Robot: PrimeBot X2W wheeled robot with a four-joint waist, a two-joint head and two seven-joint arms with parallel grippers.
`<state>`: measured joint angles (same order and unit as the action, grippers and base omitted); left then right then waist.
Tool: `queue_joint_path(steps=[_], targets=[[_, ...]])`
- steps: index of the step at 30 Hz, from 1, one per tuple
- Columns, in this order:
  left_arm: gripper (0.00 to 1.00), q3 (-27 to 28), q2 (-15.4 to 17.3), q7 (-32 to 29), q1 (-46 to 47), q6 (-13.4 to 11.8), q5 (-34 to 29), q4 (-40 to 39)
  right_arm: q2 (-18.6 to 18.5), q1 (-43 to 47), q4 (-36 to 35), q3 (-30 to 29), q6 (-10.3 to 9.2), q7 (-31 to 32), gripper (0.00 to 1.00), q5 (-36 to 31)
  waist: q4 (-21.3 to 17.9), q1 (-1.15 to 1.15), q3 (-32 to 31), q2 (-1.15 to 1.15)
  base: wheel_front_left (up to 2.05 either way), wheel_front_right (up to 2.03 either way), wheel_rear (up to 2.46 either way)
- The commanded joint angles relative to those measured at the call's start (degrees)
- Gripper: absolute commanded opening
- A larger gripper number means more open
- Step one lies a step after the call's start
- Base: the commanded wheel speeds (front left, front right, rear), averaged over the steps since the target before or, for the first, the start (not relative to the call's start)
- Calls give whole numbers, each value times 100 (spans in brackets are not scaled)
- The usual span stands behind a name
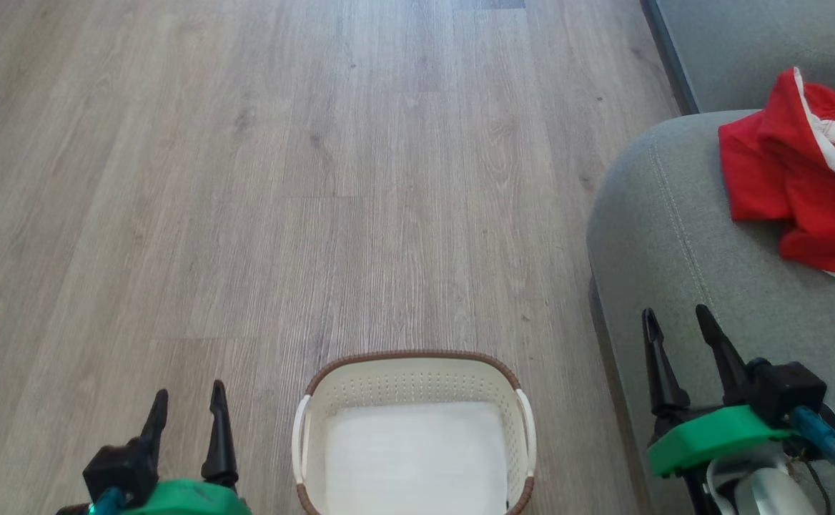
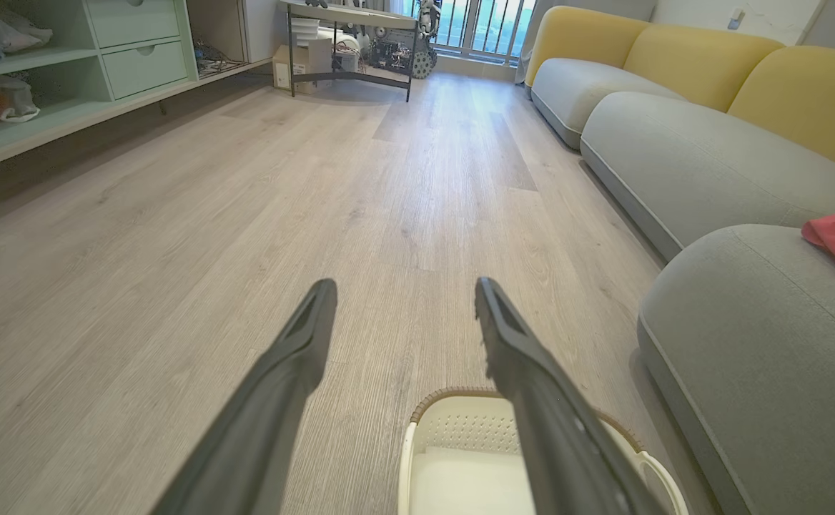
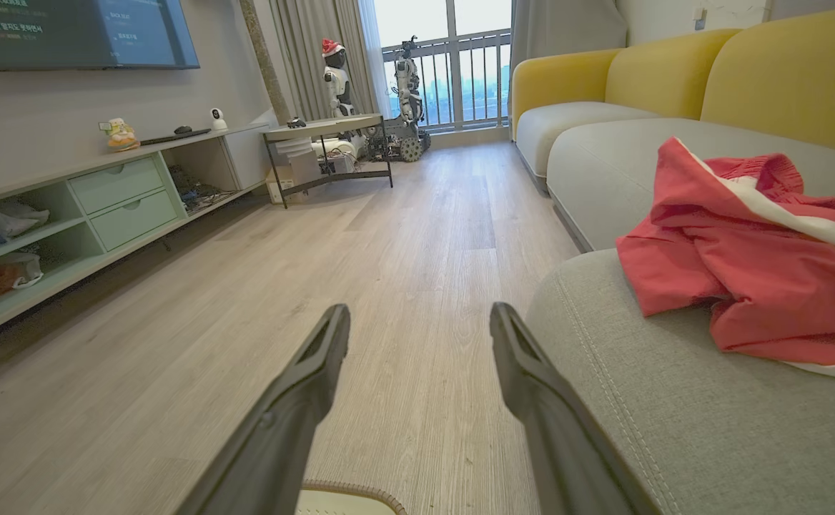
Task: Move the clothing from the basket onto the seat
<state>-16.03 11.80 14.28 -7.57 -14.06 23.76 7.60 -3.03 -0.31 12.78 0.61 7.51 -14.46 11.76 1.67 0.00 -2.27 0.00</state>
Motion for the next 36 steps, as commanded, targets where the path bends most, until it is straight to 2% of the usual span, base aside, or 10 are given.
queue_joint_path(steps=[1, 17, 18, 22, 36], targets=[[100, 235, 14, 72, 197, 26, -73, -164, 14, -116, -225, 116, -2, -53, 100, 25, 1, 0, 0, 0, 0, 0, 0], [100, 266, -20, 72, 196, 52, -120, -134, 15, -126, -163, 109, -2, -53, 100, 47, 2, 0, 5, 0, 0, 0, 0], [0, 12, -40, -5, -1, 51, -79, 34, 1, 0, 35, -14, 0, 0, 0, 1, 2, 0, 7, 0, 0, 0, 0], [0, -15, -130, -26, -50, 57, -30, 321, 1, 86, 348, -7, 0, 23, 0, 53, 1, 0, 9, 0, 0, 0, 0], [0, 231, -199, -252, 121, 308, 826, 366, -1, 6, 321, -89, 0, 271, 0, 1023, -20, 0, 37, 0, 0, 0, 0]])
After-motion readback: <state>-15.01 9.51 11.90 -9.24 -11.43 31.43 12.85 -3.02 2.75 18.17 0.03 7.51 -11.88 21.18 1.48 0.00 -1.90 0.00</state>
